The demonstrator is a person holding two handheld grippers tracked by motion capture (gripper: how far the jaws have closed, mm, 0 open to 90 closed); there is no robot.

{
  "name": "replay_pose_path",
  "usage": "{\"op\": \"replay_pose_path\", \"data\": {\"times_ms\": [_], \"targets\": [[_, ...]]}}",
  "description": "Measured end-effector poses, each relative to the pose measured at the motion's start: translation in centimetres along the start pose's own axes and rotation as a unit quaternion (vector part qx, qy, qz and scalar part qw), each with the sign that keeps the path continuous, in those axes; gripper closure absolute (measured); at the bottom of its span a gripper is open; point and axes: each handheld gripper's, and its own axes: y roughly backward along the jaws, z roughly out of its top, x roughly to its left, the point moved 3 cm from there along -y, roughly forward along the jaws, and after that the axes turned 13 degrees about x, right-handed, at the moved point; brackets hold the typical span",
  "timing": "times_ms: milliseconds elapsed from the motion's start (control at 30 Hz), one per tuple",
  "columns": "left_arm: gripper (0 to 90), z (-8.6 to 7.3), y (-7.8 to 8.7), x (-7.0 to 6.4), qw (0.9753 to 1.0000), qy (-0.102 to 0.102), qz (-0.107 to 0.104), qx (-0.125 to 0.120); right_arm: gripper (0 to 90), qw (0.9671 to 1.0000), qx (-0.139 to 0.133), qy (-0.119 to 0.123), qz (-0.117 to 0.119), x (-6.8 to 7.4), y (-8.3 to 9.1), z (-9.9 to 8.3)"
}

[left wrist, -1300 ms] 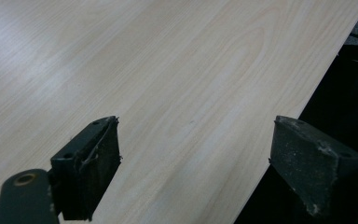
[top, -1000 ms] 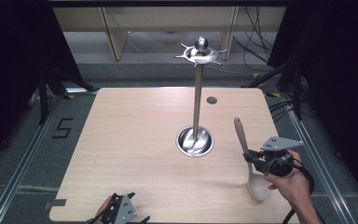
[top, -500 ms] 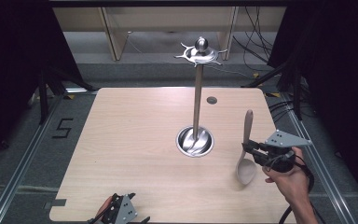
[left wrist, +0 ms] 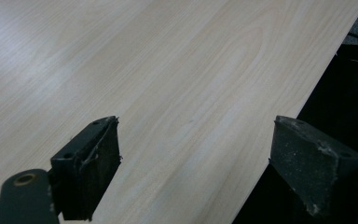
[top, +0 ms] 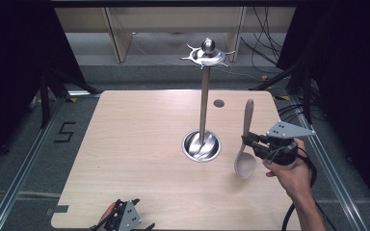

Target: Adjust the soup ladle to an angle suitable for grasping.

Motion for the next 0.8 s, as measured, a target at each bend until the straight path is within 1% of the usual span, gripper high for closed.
{"op": "replay_pose_path", "data": {"times_ms": [33,67,100,133,167,200,233,267,367,400,433,467,500,533,567,600,633,667,700,733,767,800], "targets": [[15.1,0.0,0.0,0.0,1.0000,0.000,0.000,0.000,78.0,1.0000,0.000,0.000,0.000,0.0,0.0,0.0],[15.1,0.0,0.0,0.0,1.0000,0.000,0.000,0.000,78.0,1.0000,-0.007,0.003,-0.004,0.0,-0.1,0.2],[15.1,0.0,0.0,0.0,1.0000,0.000,0.001,0.000,78.1,1.0000,0.002,0.005,0.002,0.0,0.1,0.3],[15.1,0.0,0.0,0.0,1.0000,0.000,0.001,0.000,78.0,1.0000,-0.007,0.006,0.000,0.0,0.0,0.6],[15.2,0.0,0.0,0.0,1.0000,0.001,0.001,0.000,78.0,0.9999,-0.006,0.012,-0.001,0.0,0.0,0.6],[15.1,0.0,0.0,0.0,1.0000,0.001,0.001,0.000,78.0,1.0000,-0.005,0.005,-0.001,0.1,0.1,0.8],[15.1,0.0,0.0,0.0,1.0000,0.000,0.001,-0.001,78.0,0.9999,-0.001,0.012,0.001,0.0,0.1,0.9],[15.2,0.0,0.0,0.0,1.0000,0.000,0.002,-0.001,78.0,1.0000,-0.007,0.006,-0.002,0.0,0.1,1.1],[15.2,0.0,0.0,0.1,1.0000,0.000,0.002,-0.001,78.0,0.9999,-0.009,0.007,-0.001,0.0,0.0,1.2],[15.2,0.0,0.0,0.1,1.0000,0.000,0.002,0.000,78.0,0.9999,-0.013,0.004,-0.002,0.0,0.0,1.3],[15.1,0.0,0.0,0.1,1.0000,0.000,0.002,0.000,78.0,0.9999,-0.008,0.013,-0.002,-0.1,0.1,1.3],[15.2,0.0,0.0,0.1,1.0000,0.000,0.002,0.000,78.0,0.9998,-0.011,0.013,-0.006,-0.2,0.1,1.4],[15.1,0.0,0.0,0.1,1.0000,0.000,0.002,-0.001,78.0,1.0000,-0.003,0.006,0.000,-0.1,0.2,1.4],[15.1,0.0,0.0,0.1,1.0000,0.000,0.002,-0.001,78.0,0.9999,-0.003,0.011,0.003,-0.1,0.2,1.6],[15.1,0.0,0.0,0.1,1.0000,0.000,0.002,-0.001,78.0,0.9998,-0.015,0.010,-0.004,-0.1,0.1,1.7],[15.1,0.0,0.0,0.1,1.0000,0.000,0.002,-0.001,78.0,1.0000,-0.009,0.004,0.000,0.0,0.2,1.7],[15.2,0.0,0.0,0.1,1.0000,0.000,0.002,0.000,78.0,0.9999,-0.006,0.013,-0.001,-0.2,0.3,1.8],[15.2,0.0,0.0,0.1,1.0000,0.000,0.002,0.000,78.0,0.9999,-0.001,0.011,0.004,-0.1,0.3,1.9],[15.2,0.0,0.0,0.1,1.0000,0.000,0.002,0.000,78.0,0.9999,-0.001,0.011,0.004,-0.1,0.3,1.9],[15.1,0.0,0.0,0.1,1.0000,0.000,0.002,-0.001,78.0,0.9999,-0.013,0.008,-0.003,0.0,0.2,2.1],[15.1,0.0,0.0,0.1,1.0000,0.000,0.002,-0.001,78.0,1.0000,-0.007,0.007,0.000,0.0,0.3,2.2],[15.1,0.0,0.0,0.1,1.0000,0.000,0.002,-0.001,78.0,0.9999,-0.004,0.011,0.000,-0.1,0.3,2.4]]}}
